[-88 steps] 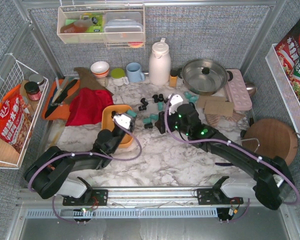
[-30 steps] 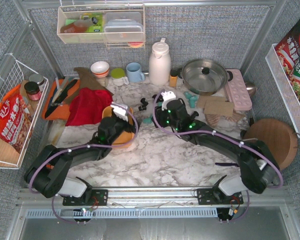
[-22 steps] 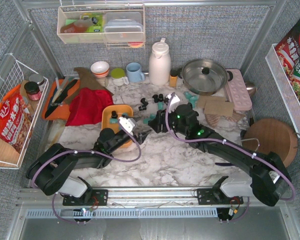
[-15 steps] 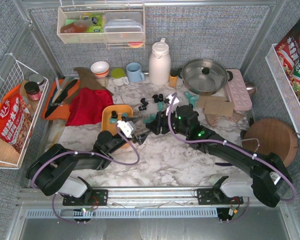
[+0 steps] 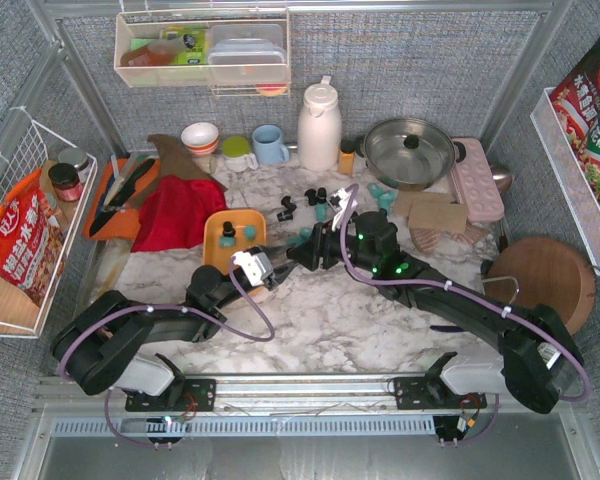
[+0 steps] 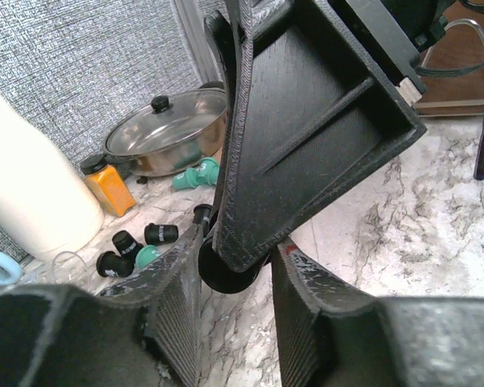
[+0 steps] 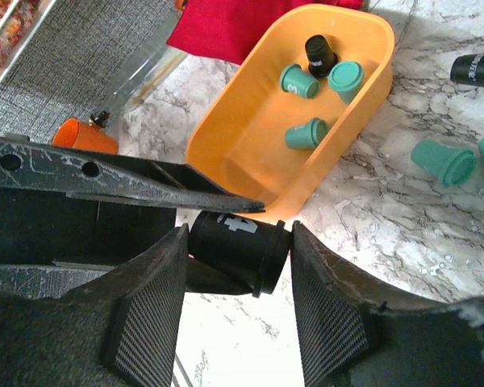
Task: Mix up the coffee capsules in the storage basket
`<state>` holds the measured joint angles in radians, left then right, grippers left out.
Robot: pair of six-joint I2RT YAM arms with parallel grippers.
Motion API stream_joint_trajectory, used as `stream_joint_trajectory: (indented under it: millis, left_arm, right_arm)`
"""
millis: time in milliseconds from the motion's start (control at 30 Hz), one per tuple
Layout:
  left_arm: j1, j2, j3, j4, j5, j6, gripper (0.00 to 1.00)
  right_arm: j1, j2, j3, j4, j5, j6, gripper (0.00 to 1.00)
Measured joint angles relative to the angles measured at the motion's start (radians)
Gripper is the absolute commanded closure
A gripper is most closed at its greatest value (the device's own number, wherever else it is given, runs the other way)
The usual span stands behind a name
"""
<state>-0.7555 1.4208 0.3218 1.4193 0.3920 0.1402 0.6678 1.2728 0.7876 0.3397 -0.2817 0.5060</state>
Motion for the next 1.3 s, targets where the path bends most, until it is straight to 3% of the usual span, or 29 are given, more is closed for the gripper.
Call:
stream_joint_trajectory:
  millis: [167, 367, 500, 633, 767, 900, 1133, 1300]
  left_arm:
    - [-0.003, -0.002, 0.0, 0.0, 0.006, 0.019, 0.68]
    - [-0.001, -0.011, 0.0, -0.008, -0.066, 0.043, 0.69]
    - [-0.001, -0.019, 0.0, -0.01, -0.184, 0.041, 0.69]
    - [0.0, -0.023, 0.011, -0.061, -0.413, 0.03, 0.66]
    - [0.023, -0.022, 0.068, -0.184, -0.663, -0.008, 0.59]
    - [0.103, 0.002, 0.109, -0.316, -0.813, -0.132, 0.49]
    - [0.203, 0.058, 0.163, -0.538, -0.925, -0.391, 0.02]
    - [0.209, 0.058, 0.192, -0.626, -0.957, -0.475, 0.01]
  right_arm:
    - [-0.001, -0.012, 0.001, -0.001, 0.01, 0.007, 0.34]
    - [-0.009, -0.066, 0.016, -0.07, 0.038, -0.012, 0.28]
    - [-0.029, -0.107, 0.024, -0.129, 0.121, -0.058, 0.27]
    - [-0.035, -0.079, 0.061, -0.215, 0.266, -0.151, 0.27]
    - [-0.05, 0.047, 0.135, -0.289, 0.386, -0.243, 0.29]
    - [-0.059, 0.206, 0.221, -0.313, 0.417, -0.296, 0.29]
    - [-0.053, 0.465, 0.357, -0.298, 0.381, -0.309, 0.28]
    - [-0.024, 0.575, 0.406, -0.287, 0.394, -0.267, 0.28]
